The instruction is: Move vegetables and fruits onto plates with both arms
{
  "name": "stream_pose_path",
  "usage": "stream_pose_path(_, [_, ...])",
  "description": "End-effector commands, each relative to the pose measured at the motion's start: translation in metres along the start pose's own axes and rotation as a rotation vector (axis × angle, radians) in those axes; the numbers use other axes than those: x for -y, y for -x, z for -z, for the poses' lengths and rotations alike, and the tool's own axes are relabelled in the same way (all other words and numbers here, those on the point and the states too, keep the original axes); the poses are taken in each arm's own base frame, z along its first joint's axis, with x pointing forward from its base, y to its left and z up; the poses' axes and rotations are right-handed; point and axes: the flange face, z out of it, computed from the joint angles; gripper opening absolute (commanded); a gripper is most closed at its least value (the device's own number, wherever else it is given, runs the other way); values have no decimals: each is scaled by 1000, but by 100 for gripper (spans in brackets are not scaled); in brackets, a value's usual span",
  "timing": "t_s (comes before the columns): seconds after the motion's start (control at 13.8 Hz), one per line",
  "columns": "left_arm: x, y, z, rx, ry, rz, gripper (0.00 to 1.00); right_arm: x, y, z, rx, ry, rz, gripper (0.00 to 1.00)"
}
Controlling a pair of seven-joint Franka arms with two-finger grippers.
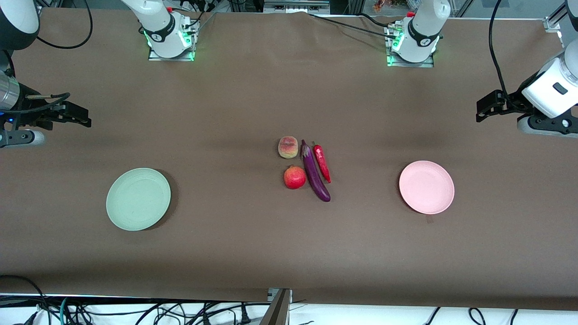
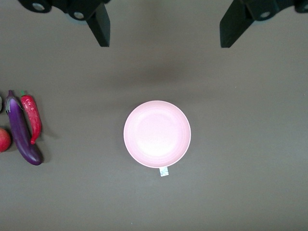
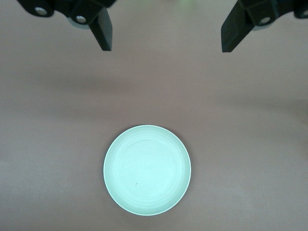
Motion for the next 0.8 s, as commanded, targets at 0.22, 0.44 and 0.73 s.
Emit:
stream_pose_path(0.22, [-2, 1, 7, 0, 38, -9, 100, -1, -4, 2, -3, 2, -9, 100])
stream_pose_path(0.44, [-2, 1, 7, 0, 38, -9, 100, -2, -4, 2, -3, 2, -7, 100])
stream_pose_path(0.73, [-2, 1, 7, 0, 38, -9, 100, -2, -4, 2, -3, 2, -2, 100])
